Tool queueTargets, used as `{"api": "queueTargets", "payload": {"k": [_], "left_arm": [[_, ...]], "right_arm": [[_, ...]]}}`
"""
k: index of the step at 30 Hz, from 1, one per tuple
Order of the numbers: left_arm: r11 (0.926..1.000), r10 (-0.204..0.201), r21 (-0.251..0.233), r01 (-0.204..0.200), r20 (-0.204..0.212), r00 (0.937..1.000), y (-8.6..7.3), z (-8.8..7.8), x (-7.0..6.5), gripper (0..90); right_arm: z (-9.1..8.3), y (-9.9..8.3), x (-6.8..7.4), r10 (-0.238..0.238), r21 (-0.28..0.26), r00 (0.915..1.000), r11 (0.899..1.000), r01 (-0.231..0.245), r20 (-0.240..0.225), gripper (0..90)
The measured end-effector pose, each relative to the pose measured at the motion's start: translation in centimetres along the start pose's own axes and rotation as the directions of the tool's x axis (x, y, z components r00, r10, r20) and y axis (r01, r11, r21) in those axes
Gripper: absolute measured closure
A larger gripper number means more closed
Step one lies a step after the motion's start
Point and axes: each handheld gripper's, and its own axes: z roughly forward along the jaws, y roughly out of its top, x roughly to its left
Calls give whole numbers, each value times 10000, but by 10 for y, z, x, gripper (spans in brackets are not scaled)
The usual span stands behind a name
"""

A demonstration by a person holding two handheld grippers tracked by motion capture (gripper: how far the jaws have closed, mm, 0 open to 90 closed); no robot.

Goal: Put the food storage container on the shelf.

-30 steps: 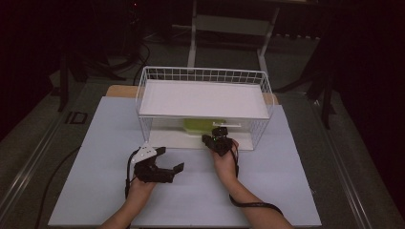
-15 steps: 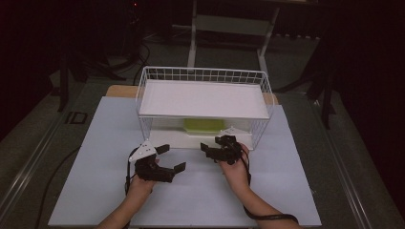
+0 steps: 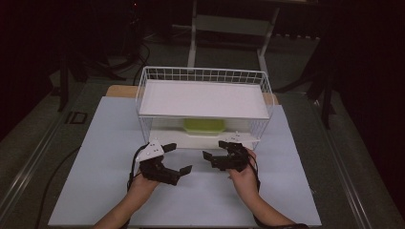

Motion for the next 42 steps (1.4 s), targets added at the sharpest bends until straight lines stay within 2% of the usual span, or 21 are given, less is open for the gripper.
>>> {"api": "queueTargets", "payload": {"k": [2, 8, 12, 17, 20, 25, 29, 36, 42], "left_arm": [[10000, -36, 27, 36, 103, 9999, 1, -2, -1, 7], [9998, -152, 98, 150, 271, 9995, 0, -9, -3, 7], [9999, -89, 102, 84, 484, 9988, 1, -18, -7, 7], [10000, -15, -15, 16, 681, 9977, 1, -31, -13, 6], [10000, -50, -72, 55, 706, 9975, -2, -39, -15, 7], [9999, -95, 63, 92, 527, 9986, -6, -49, -16, 7], [10000, -39, -61, 42, 521, 9986, -9, -62, -17, 7], [9998, -176, -29, 178, 687, 9975, -17, -71, -19, 7], [9997, -46, 246, 29, 683, 9977, -22, -78, -25, 7]], "right_arm": [[-6, 0, 0, -116, 4, 9999, 9999, 116, -3, 182], [-18, -3, 3, -79, 88, 9996, 9999, 81, -271, 182], [-26, -5, 6, -269, 22, 9991, 9996, 270, -328, 182], [-41, -9, 8, -220, -107, 9981, 9997, 214, -573, 182], [-50, -12, 8, -299, -152, 9977, 9995, 290, -611, 182], [-66, -18, 6, -312, -320, 9975, 9991, 292, -638, 182], [-78, -23, 5, -404, -413, 9974, 9984, 380, -598, 182], [-98, -31, 2, -639, -673, 9952, 9960, 590, -737, 181], [-112, -38, -1, -754, -750, 9944, 9947, 698, -746, 177]]}}
